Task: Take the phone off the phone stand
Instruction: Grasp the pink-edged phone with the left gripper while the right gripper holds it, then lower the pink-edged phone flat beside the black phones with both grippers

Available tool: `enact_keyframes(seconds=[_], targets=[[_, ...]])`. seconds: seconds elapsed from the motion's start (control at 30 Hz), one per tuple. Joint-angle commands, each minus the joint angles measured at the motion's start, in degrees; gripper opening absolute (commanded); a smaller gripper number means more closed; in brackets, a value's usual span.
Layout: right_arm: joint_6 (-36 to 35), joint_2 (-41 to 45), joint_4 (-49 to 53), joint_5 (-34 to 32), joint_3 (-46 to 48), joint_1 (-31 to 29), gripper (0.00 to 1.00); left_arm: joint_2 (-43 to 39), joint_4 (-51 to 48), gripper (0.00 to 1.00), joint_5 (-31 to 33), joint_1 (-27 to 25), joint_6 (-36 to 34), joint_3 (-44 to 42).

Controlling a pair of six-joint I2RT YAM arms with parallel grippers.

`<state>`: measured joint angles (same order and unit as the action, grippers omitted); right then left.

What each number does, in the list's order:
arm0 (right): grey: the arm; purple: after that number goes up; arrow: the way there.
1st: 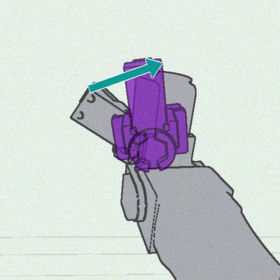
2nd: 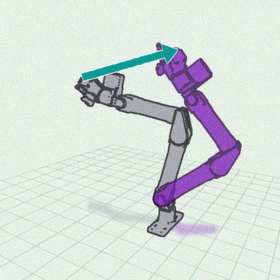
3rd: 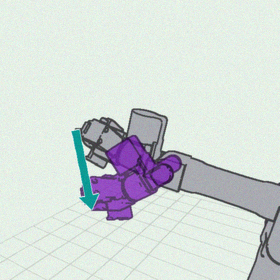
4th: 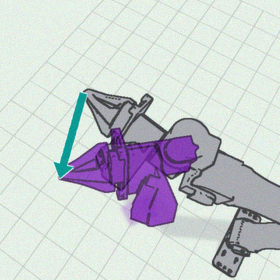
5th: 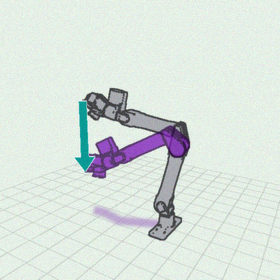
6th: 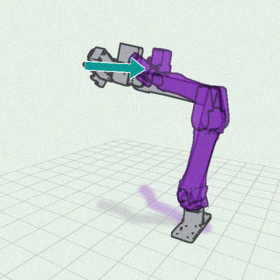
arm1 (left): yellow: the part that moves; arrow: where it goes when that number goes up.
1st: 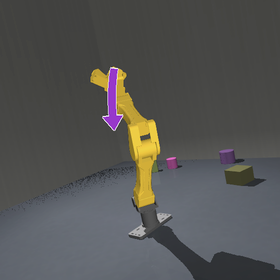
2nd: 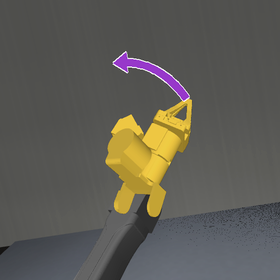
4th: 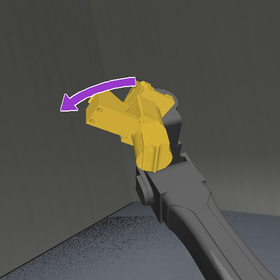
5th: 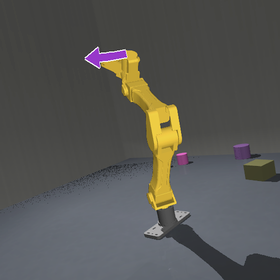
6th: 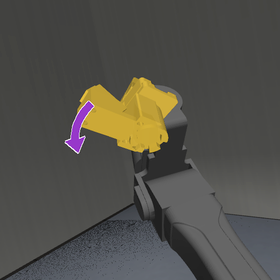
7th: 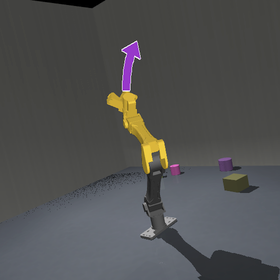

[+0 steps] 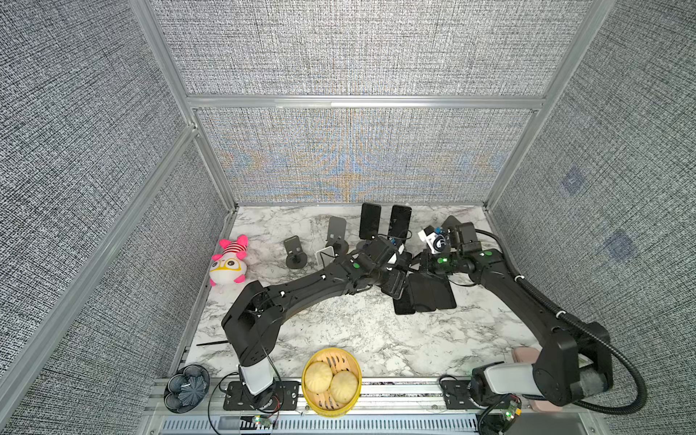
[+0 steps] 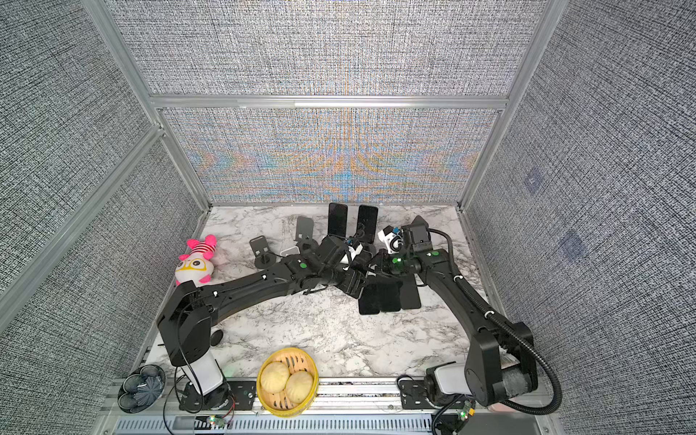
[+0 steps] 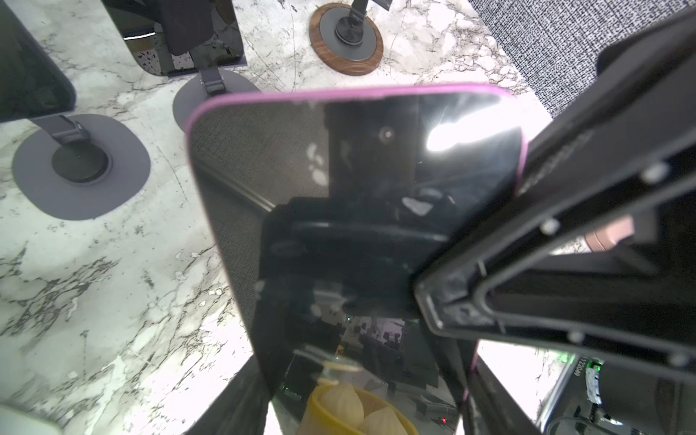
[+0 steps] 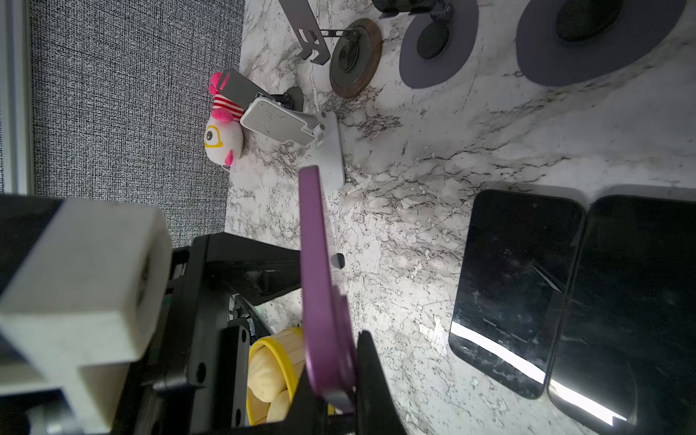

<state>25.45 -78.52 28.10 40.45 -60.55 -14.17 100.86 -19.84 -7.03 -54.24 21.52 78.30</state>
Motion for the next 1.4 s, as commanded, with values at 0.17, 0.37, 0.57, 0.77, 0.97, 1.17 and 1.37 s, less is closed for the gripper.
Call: enact_keyframes(seconds=[0.17, 0.37, 0.57, 0.77, 0.97, 1.17, 1.37], targets=[[0.2, -1.4, -2.8, 1.2, -0.4, 0.0, 0.37, 0.4, -0.2, 0.49, 0.3, -0.1, 4.8, 0.1], [-1.4, -1.8, -1.4, -0.2, -0.4, 1.1, 0.56, 1.2, -0.6, 0.41, 1.9, -0.1, 12.1, -1.5], [-3.6, 1.1, 3.6, -9.3, 1.1, 3.1, 0.57, 3.1, -3.9, 0.32, 7.5, -0.1, 24.8, -2.2], [-3.8, 6.4, 5.6, -13.0, 6.4, 5.9, 0.57, 6.6, -11.0, 0.25, 9.5, -0.2, 29.5, 1.5], [-3.3, 11.4, 3.7, -12.5, 12.2, 10.1, 0.57, 10.8, -18.9, 0.09, 10.2, -0.3, 32.0, 6.3], [-2.4, 13.7, 1.2, -11.7, 15.2, 11.7, 0.56, 15.4, -24.9, 0.01, 10.2, -0.8, 31.6, 10.8], [-2.7, 14.1, 1.1, -11.2, 15.9, 12.0, 0.56, 17.5, -26.4, 0.0, 10.5, -0.9, 31.2, 12.5]])
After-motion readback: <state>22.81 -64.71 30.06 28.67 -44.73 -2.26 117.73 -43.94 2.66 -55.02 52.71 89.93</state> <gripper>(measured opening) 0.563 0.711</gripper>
